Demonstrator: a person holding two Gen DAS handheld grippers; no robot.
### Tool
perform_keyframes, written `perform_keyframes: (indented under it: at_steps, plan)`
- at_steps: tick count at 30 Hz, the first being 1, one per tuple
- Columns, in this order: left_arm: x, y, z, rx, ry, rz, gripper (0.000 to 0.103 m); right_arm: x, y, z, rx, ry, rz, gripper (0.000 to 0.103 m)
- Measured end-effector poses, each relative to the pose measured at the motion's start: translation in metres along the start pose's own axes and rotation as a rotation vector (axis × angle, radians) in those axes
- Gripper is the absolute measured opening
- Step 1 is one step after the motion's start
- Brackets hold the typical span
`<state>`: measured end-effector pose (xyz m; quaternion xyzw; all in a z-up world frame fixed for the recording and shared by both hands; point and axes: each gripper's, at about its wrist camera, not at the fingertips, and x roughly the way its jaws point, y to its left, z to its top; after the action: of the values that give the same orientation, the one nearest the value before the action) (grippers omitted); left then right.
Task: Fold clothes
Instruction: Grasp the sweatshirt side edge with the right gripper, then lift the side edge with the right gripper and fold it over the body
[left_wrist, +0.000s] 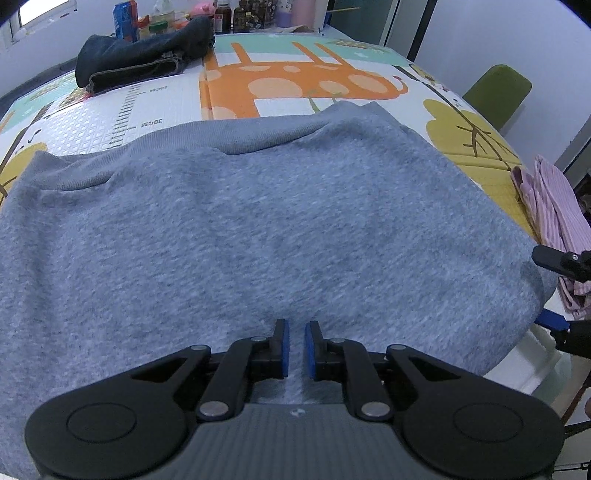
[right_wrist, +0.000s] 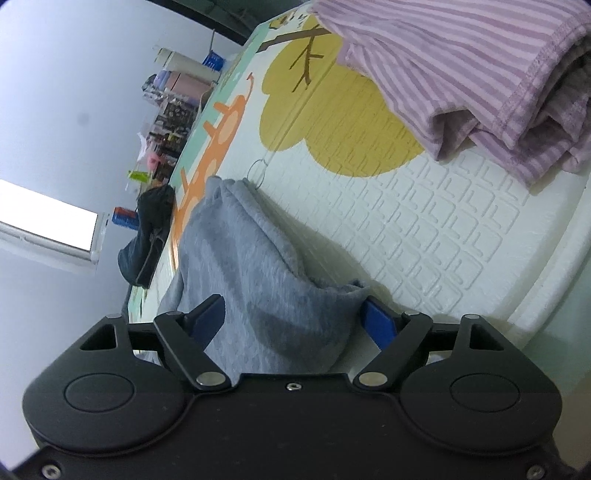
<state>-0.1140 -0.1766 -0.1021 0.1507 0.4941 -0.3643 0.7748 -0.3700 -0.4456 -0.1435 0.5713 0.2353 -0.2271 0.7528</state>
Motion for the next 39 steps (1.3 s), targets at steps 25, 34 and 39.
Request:
perform_keyframes:
  at_steps: [25,34,39]
  plan:
    - [-0.002,0.004,-0.007,-0.053,-0.047,-0.024,0.013,-0.005,0.128,-0.006,-0.37,0.044,0.248,0.012]
    - [-0.031,0.024,-0.009,-0.126,-0.138,0.014,0.013,0.017,0.199,-0.043,-0.58,0.162,0.316,0.012]
    - [-0.06,0.062,-0.022,-0.204,-0.172,0.094,0.014,0.026,0.211,-0.052,-0.614,0.185,0.299,0.012]
